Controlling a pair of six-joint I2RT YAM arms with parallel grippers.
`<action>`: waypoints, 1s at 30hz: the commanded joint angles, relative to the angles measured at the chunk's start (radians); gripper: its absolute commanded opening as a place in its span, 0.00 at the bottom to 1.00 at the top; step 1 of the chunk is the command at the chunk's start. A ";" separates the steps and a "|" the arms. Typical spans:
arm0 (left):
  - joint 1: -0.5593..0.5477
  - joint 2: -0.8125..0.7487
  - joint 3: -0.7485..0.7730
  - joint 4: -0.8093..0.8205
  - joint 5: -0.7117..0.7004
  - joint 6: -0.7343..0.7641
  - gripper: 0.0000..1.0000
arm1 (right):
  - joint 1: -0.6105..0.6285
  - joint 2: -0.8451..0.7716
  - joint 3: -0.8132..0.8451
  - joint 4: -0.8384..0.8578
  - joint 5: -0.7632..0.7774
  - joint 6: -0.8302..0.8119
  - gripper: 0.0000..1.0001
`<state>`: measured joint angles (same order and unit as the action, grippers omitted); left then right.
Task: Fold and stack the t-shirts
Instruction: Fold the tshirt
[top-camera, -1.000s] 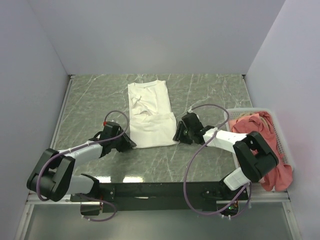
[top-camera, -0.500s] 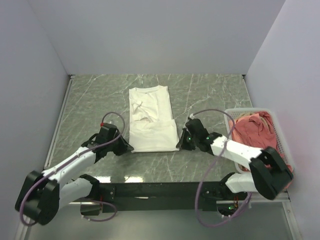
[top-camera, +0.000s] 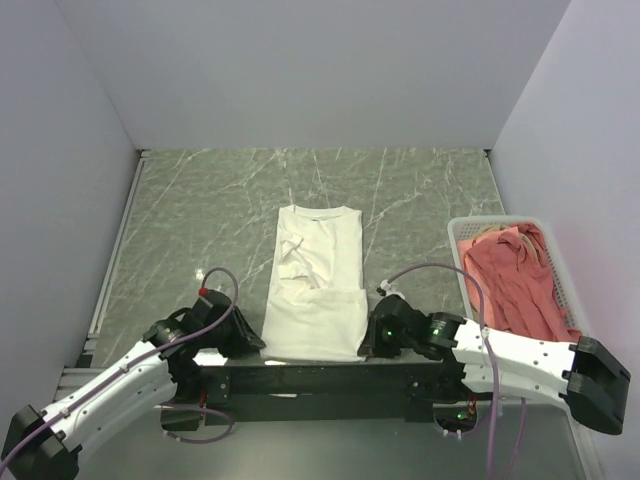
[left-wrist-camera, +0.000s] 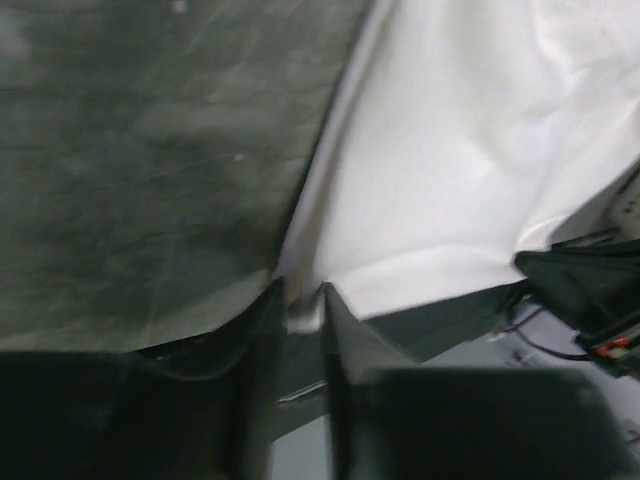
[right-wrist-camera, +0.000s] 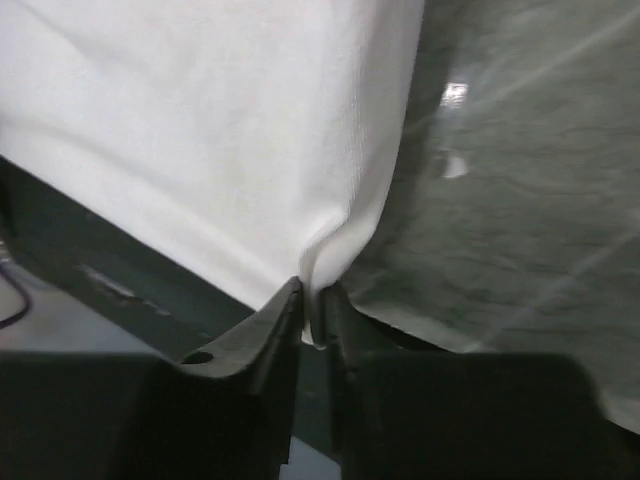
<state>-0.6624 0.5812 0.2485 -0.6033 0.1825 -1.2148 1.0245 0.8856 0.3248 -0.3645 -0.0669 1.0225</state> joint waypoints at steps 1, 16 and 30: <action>-0.006 -0.027 0.017 -0.088 -0.025 -0.029 0.42 | 0.008 -0.043 0.014 -0.146 0.091 0.039 0.25; 0.170 0.818 0.749 0.160 -0.075 0.446 0.41 | -0.352 0.336 0.595 -0.061 0.092 -0.352 0.64; 0.254 1.304 1.244 0.080 -0.179 0.544 0.50 | -0.500 1.101 1.292 0.009 0.081 -0.509 0.52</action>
<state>-0.4133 1.8587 1.4261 -0.5007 0.0238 -0.7189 0.5247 1.9381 1.4975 -0.3374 0.0090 0.5751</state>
